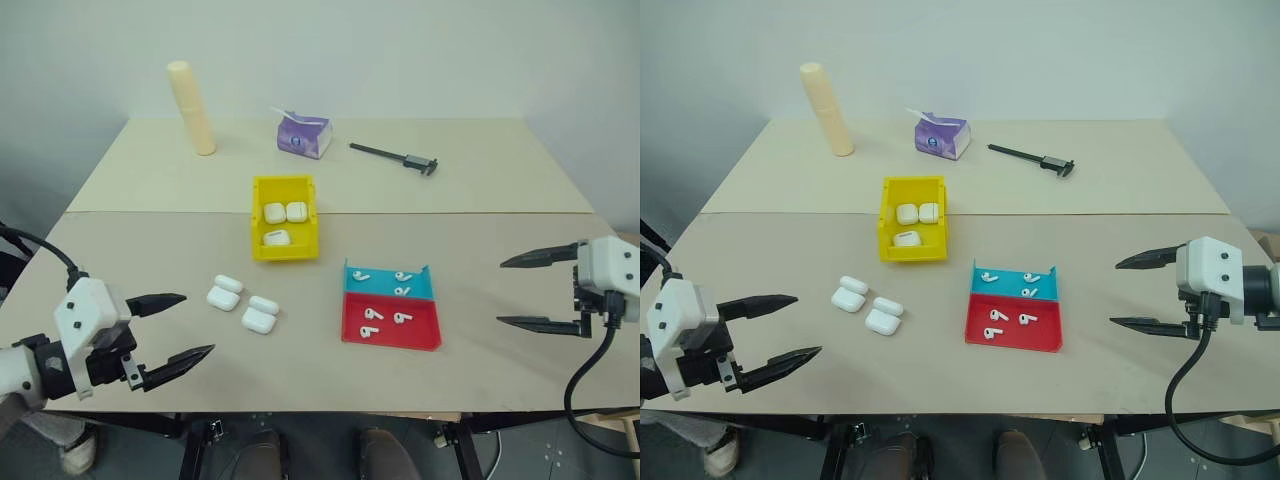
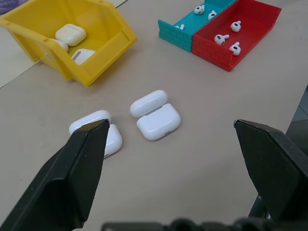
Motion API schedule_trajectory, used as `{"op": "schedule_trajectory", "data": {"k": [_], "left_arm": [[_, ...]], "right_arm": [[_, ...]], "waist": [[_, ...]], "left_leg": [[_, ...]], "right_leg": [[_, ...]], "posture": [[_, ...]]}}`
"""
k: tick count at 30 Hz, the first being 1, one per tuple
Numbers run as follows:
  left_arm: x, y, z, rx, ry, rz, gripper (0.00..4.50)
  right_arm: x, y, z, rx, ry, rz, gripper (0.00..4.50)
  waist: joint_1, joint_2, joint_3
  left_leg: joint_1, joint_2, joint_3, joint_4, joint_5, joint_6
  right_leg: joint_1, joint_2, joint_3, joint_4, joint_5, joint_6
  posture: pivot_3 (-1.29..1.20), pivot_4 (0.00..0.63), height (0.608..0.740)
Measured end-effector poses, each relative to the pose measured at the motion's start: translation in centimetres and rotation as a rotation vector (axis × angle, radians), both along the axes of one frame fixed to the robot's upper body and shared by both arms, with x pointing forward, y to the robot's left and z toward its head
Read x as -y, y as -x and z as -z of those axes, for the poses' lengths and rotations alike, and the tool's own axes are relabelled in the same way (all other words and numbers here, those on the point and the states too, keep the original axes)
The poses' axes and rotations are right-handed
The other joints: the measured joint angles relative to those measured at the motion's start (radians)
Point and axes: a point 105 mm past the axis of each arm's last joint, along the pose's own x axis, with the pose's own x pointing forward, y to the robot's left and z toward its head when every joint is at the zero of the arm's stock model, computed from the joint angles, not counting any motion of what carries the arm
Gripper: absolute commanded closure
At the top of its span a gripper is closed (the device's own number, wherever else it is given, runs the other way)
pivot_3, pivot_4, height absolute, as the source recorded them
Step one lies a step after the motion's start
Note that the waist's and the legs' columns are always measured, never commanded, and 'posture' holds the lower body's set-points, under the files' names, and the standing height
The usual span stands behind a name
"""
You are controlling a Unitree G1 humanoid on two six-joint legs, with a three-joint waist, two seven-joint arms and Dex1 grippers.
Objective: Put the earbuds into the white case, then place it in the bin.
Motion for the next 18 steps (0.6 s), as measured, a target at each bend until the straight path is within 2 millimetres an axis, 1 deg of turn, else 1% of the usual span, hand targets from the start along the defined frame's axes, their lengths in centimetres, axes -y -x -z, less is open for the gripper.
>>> {"op": "schedule_trajectory", "data": {"k": [12,15,18], "left_arm": [[0.0,-0.3,0.1,-0.007,-0.019,-0.066,0.0],[-0.3,-0.3,0.4,-0.022,-0.058,-0.107,0.0],[-1.0,-0.7,0.5,-0.011,-0.141,-0.194,0.0]], "right_arm": [[-0.1,-0.2,0.4,-0.013,0.005,-0.002,0.03],[-0.1,-0.3,0.5,-0.015,0.005,-0.001,0.03],[0.0,-0.4,0.5,-0.013,0.01,0.004,0.03]], "waist": [[0.0,0.0,0.0],[0.0,0.0,0.0],[0.0,0.0,0.0]], "left_leg": [[0.0,0.0,0.0,0.0,0.0,0.0],[0.0,0.0,0.0,0.0,0.0,0.0],[0.0,0.0,0.0,0.0,0.0,0.0]], "right_leg": [[0.0,0.0,0.0,0.0,0.0,0.0],[0.0,0.0,0.0,0.0,0.0,0.0],[0.0,0.0,0.0,0.0,0.0,0.0]], "posture": [[0.0,0.15,0.74],[0.0,0.15,0.74],[0.0,0.15,0.74]]}}
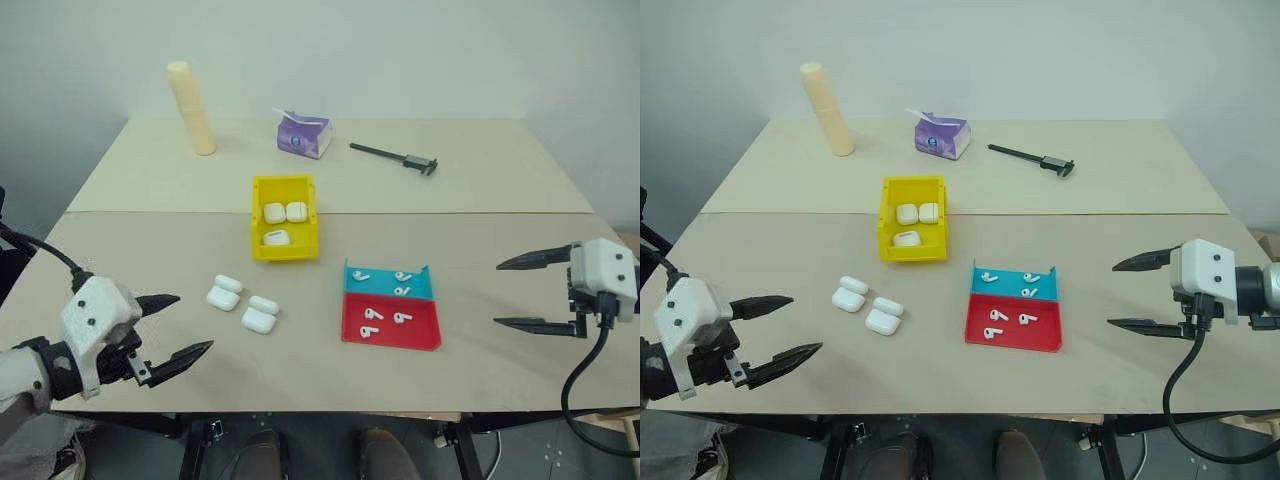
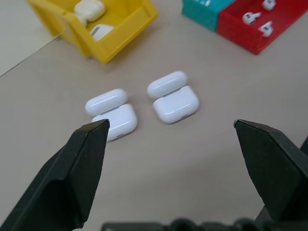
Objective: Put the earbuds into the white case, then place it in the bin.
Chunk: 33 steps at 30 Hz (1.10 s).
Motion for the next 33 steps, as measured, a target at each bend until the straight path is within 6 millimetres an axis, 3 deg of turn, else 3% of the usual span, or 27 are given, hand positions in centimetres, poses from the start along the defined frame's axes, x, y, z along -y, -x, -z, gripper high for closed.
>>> {"op": "schedule_trajectory", "data": {"k": [5,12,18,25,33], "left_arm": [[-0.4,-1.0,-0.9,0.058,-0.06,-0.098,0.0],[-3.0,-5.3,-2.4,-0.225,-0.129,-0.35,0.0],[-0.7,-8.8,-2.5,-0.465,-0.108,-0.298,0.0],[2.0,-10.6,-2.8,-0.599,-0.149,-0.245,0.0],[2.7,-12.4,-1.3,-0.704,-0.184,-0.343,0.0]], "right_arm": [[0.2,0.2,0.5,-0.009,0.005,0.018,0.03],[0.1,1.2,2.3,-0.059,0.005,0.038,0.03],[-0.1,0.8,2.5,-0.074,-0.011,0.061,0.03],[0.1,0.7,2.7,-0.084,-0.021,0.095,0.03],[0.3,1.5,3.7,-0.133,-0.019,0.116,0.03]], "waist": [[0.003,0.0,0.0],[0.019,-0.002,0.001],[0.009,-0.003,0.002],[0.012,-0.003,0.002],[0.019,-0.004,0.002]], "left_leg": [[0.0,0.0,-0.001,0.0,0.0,0.0],[0.003,-0.001,-0.003,0.001,0.001,-0.001],[-0.002,-0.001,-0.003,0.001,0.001,-0.001],[-0.008,-0.002,-0.005,0.002,0.001,-0.002],[-0.007,-0.002,-0.005,0.003,0.002,-0.002]], "right_leg": [[0.001,0.0,-0.001,0.0,0.0,0.0],[0.005,0.001,-0.002,0.0,0.001,0.001],[0.0,0.002,-0.001,0.001,0.001,0.001],[-0.005,0.002,-0.002,0.001,0.001,0.001],[-0.004,0.002,-0.002,0.002,0.001,0.001]], "posture": [[0.0,0.15,0.74],[0.0,0.15,0.74],[0.0,0.15,0.74],[0.0,0.15,0.74],[0.0,0.15,0.74]]}}
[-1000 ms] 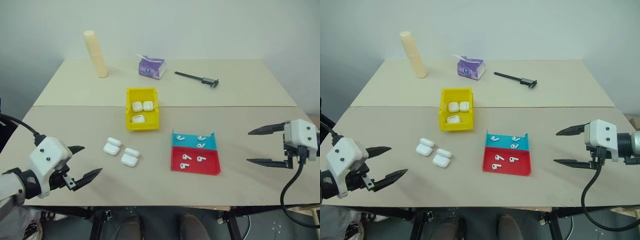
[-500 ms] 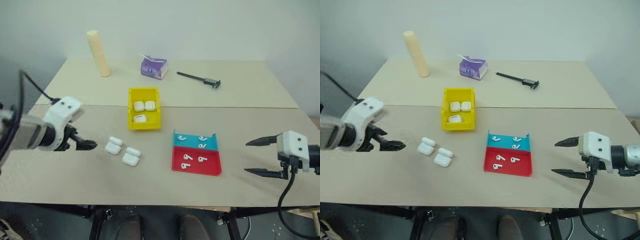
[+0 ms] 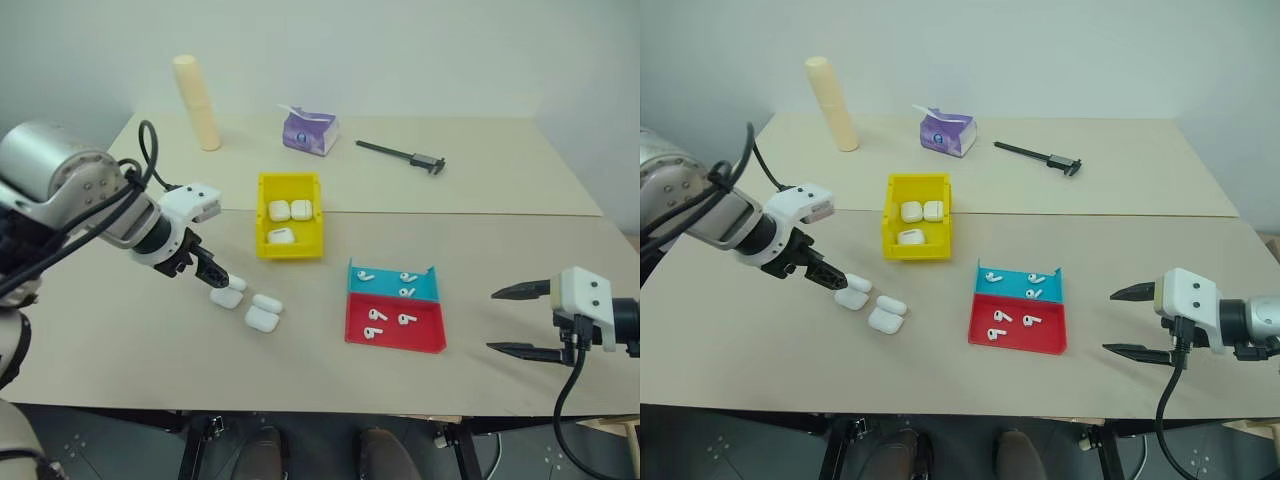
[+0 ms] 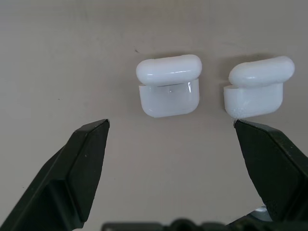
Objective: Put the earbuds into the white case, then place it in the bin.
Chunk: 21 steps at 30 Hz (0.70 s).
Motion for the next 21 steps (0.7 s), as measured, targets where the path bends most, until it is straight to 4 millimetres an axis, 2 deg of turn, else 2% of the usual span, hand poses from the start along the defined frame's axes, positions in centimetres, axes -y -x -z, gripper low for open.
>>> {"op": "schedule_trajectory", "data": {"k": [5,9,16,21], "left_arm": [[0.5,-1.0,1.6,-0.026,-0.039,-0.052,0.0],[0.8,-1.1,2.0,-0.042,-0.026,-0.071,0.0],[1.8,-1.0,4.0,-0.095,-0.022,-0.073,0.0],[1.7,-1.1,5.0,-0.101,-0.048,-0.081,0.0]], "right_arm": [[0.0,0.0,0.0,-0.001,-0.001,0.009,0.03],[0.1,0.1,0.1,-0.008,-0.001,0.017,0.03],[-0.1,0.2,0.1,0.005,0.006,0.027,0.03],[0.3,0.2,-0.3,0.024,0.009,0.046,0.03]], "waist": [[0.002,0.0,0.0],[0.003,0.0,0.0],[0.006,0.0,0.0],[0.005,-0.001,0.0]], "left_leg": [[-0.001,0.0,-0.001,0.0,0.0,0.0],[-0.002,0.0,0.0,0.0,0.001,-0.001],[-0.001,-0.001,-0.001,0.001,0.001,-0.002],[-0.001,-0.001,-0.001,0.001,0.006,-0.01]], "right_leg": [[-0.001,0.0,0.0,-0.001,0.0,0.0],[-0.001,0.0,0.0,-0.001,0.0,0.0],[0.0,0.0,0.0,0.0,0.0,0.0],[0.0,0.0,0.0,-0.001,0.0,0.0]], "posture": [[0.0,0.15,0.74],[0.0,0.15,0.74],[0.0,0.15,0.74],[0.0,0.15,0.74]]}}
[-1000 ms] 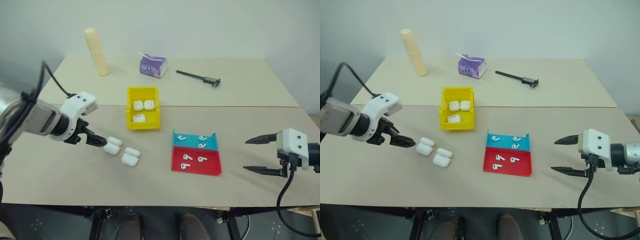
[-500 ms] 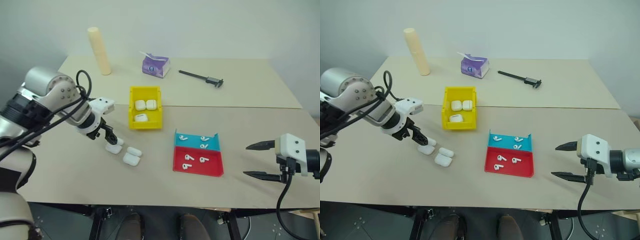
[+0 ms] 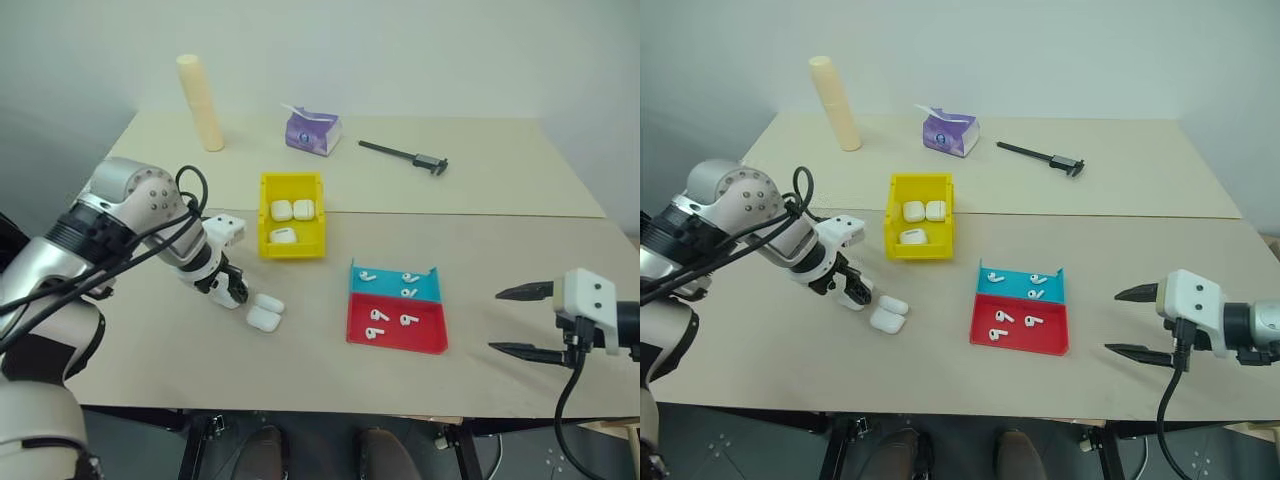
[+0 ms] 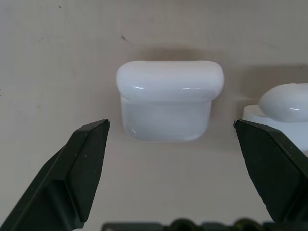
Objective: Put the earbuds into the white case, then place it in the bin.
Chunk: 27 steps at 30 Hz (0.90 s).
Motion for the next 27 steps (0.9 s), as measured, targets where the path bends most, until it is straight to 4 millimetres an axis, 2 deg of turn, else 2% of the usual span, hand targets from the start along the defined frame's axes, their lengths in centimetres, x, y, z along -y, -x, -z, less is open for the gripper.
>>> {"op": "schedule_trajectory", "data": {"k": [4,12,27], "left_arm": [[0.3,-0.4,0.7,0.007,-0.014,-0.004,0.0],[0.5,-1.3,0.7,0.045,-0.033,-0.019,0.0],[0.2,-0.5,1.3,-0.01,-0.019,0.005,0.0]], "right_arm": [[0.2,0.2,0.0,-0.007,0.001,0.014,0.03],[0.4,0.3,0.1,-0.001,0.013,0.029,0.03],[0.7,0.4,0.4,-0.003,0.035,0.058,0.03]], "waist": [[0.002,0.0,0.0],[0.0,0.0,0.0],[0.001,0.0,0.0]], "left_leg": [[0.0,0.0,0.0,0.0,0.0,0.0],[0.0,0.0,0.0,0.0,0.0,0.0],[0.0,0.0,-0.001,0.0,0.0,0.0]], "right_leg": [[0.0,0.0,-0.001,0.0,0.0,0.0],[0.0,0.0,-0.001,0.0,0.0,0.0],[0.001,0.0,-0.001,0.0,0.0,0.0]], "posture": [[0.0,0.15,0.74],[0.0,0.15,0.74],[0.0,0.15,0.74]]}}
